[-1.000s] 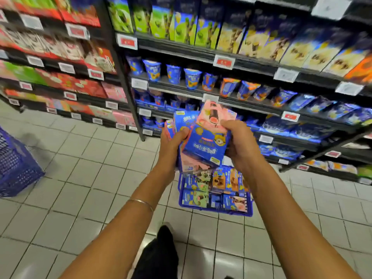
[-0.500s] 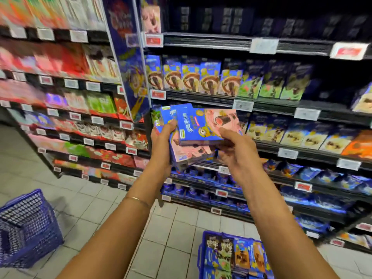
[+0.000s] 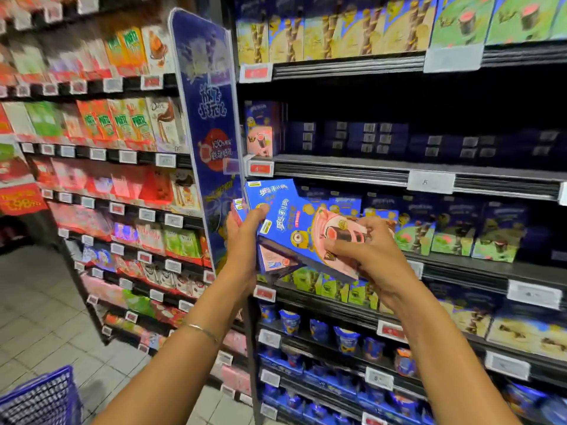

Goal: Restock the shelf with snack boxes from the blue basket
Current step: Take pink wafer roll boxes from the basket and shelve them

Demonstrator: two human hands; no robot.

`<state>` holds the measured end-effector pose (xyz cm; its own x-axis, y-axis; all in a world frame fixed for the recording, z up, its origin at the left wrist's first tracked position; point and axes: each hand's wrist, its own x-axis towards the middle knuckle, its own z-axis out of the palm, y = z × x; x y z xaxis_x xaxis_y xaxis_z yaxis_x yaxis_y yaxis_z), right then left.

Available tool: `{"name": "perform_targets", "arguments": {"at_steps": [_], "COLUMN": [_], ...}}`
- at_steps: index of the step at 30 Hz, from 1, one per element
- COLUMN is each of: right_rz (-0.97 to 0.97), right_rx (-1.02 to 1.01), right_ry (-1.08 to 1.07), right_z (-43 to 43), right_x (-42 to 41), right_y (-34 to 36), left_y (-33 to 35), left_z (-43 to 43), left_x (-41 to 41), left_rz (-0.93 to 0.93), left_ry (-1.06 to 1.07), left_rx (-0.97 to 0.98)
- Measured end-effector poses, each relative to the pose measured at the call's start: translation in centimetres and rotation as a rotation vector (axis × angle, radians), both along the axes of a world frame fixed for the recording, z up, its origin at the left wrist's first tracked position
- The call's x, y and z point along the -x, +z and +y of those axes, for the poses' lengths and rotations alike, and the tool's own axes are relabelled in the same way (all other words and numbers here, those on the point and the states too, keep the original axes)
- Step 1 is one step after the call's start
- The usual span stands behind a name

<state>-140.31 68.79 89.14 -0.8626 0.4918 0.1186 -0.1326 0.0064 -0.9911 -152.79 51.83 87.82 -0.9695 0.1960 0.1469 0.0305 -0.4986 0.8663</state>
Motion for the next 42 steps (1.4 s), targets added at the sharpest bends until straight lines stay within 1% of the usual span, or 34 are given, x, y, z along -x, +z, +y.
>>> {"name": "perform_targets", "arguments": {"at_steps": [4,9,11,13,15,17,19,20,22,23,25,28,32,35,36,42], "right_rz": [0.076,0.181,0.221,0.23,0.154,0.088,0.066,0.061,0.066,0.077,0.101,0.085,0.052,0.032,0.033,0.017], "right_rx": [0.125,0.253,0.253,0.177,0.053,0.001,-0.037,-0.093,-0.221,-0.246,-0.223,-0.247,-0.484,-0.686,-0.717,-0.751], "right_ry": [0.081,0.061,0.05,0.068,0.094,0.09,0.075,0.067,0.004,-0.05,-0.121,-0.158,-0.192,-0.265,-0.276,-0.265], "right_z": [1.7,3.4,4.2,5.0,5.2,4.9,3.9,3.2,1.8,1.2,0.4,-0.2,0.1,0.6,0.8,1.8], "right_x": [2.5,8.1,10.8,13.6,16.6,19.8,23.1,24.6,27.2,28.3,30.1,31.9,33.2,33.8,34.0,34.0], "right_y": [2.7,6.6,8.2,9.6,10.7,11.3,11.6,11.7,11.7,11.7,11.6,11.1,10.4,10.4,10.3,10.3], "left_y": [1.1,1.3,1.1,0.8,0.6,0.5,0.6,0.8,1.4,1.8,2.4,2.9,3.0,2.9,2.9,3.1], "left_z": [0.1,0.5,0.6,0.5,0.2,-0.3,-0.8,-1.0,-1.4,-1.6,-1.7,-1.8,-1.6,-1.3,-1.2,-0.1], "left_x": [3.0,7.4,9.2,11.1,12.5,13.7,14.8,15.3,16.0,16.3,16.9,17.7,18.5,19.0,19.1,19.5], "left_rz": [0.041,0.141,0.175,0.215,0.238,0.257,0.286,0.303,0.326,0.335,0.348,0.334,0.353,0.346,0.342,0.322], "left_ry": [-0.009,-0.019,-0.018,-0.035,-0.076,-0.132,-0.204,-0.242,-0.3,-0.317,-0.333,-0.345,-0.383,-0.398,-0.403,-0.406], "left_rx": [-0.045,-0.054,-0.053,-0.051,-0.062,-0.08,-0.093,-0.1,-0.106,-0.108,-0.118,-0.145,-0.148,-0.151,-0.154,-0.152]}}
